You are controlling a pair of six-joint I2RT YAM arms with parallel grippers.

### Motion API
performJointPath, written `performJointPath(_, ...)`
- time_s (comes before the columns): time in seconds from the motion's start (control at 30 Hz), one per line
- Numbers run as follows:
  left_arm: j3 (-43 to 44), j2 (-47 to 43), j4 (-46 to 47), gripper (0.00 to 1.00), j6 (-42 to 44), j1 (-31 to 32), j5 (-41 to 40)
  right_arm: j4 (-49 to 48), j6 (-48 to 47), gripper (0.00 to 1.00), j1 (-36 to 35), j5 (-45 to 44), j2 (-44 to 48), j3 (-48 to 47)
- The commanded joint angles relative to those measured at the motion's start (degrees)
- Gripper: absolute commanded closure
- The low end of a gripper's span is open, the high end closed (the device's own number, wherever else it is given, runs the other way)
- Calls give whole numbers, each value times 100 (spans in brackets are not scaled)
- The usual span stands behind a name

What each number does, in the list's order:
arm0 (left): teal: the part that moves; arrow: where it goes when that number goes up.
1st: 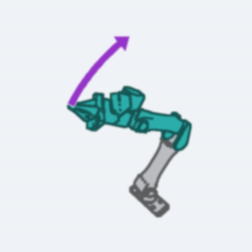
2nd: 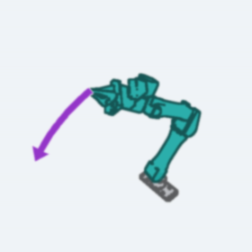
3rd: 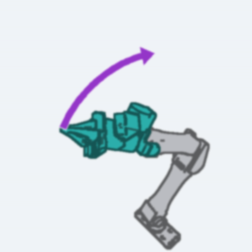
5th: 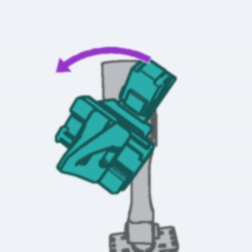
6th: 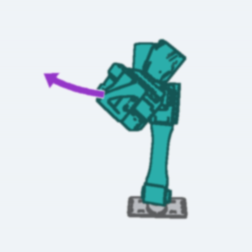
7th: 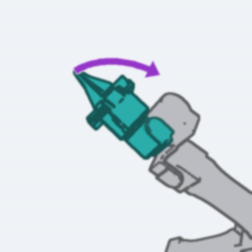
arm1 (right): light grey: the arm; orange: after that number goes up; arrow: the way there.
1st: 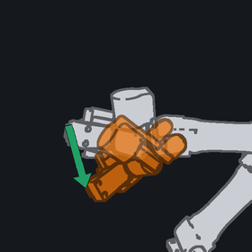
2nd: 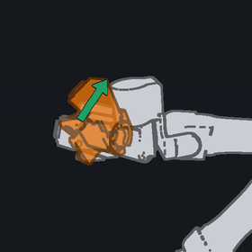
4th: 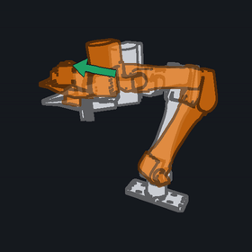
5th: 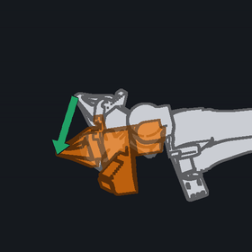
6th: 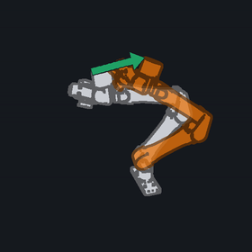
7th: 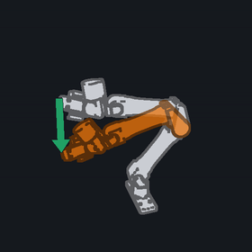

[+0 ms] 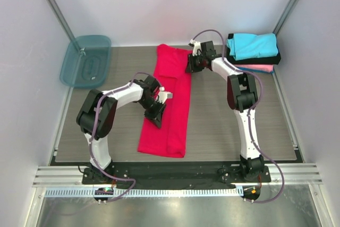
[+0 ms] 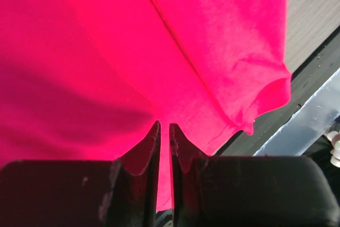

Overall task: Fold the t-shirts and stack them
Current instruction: Fold the tshirt

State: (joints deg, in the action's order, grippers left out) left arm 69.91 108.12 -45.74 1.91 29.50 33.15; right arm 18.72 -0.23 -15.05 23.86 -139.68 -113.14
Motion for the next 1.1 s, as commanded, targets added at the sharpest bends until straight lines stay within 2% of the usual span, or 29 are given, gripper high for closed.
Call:
performJointPath(0.0, 66, 218, 249, 88, -129, -40, 306, 97, 58, 71, -51, 5, -322, -313)
performJointPath(0.07, 102, 419, 249, 88, -165, -40, 368, 132, 58, 96, -60, -135, -420, -436)
performJointPath(0.1, 102, 464, 284, 88, -269, -40, 438, 141, -90, 99, -68, -527, -490, -472)
performJointPath(0.23, -39, 561, 592, 89, -630, 99, 605, 158, -337, 99, -16, -1040, -639, -892)
performJointPath(0.5, 400, 869, 557, 89, -763, 460, 711, 132, -390, 98, 11, -1076, -693, -1228)
performJointPath(0.6, 357, 677, 426, 90, -701, 452, 536, 149, -390, 96, 19, -1076, -430, -947)
performJointPath(0.63, 287, 441, 399, 90, -692, 452, 465, 158, -408, 91, 19, -1059, -351, -764)
performJointPath(0.7, 137, 115, 320, 89, -692, 443, 211, 211, -399, 77, 28, -1023, -35, -570)
performJointPath(0.73, 102, -52, 276, 89, -684, 408, 149, 220, -373, 62, 28, -1041, 106, -342)
performJointPath(0.83, 58, -965, 4, 85, -657, 312, -299, 229, -127, 52, 63, -1146, 887, 316)
performJointPath(0.9, 110, -1686, -224, 82, -753, 224, -815, 237, 101, 51, 90, -1339, 1449, 756)
performJointPath(0.97, 189, -2152, -295, 80, -920, 57, -1203, 211, 610, 50, 134, -1357, 2406, 1608)
performJointPath(1.0, 190, -2607, -269, 79, -1164, 4, -1344, 211, 768, 50, 142, -1323, 2706, 1916)
performJointPath(1.07, 128, -2952, -278, 77, -1735, -154, -2011, 254, 1234, 50, 125, -1077, 3559, 2865)
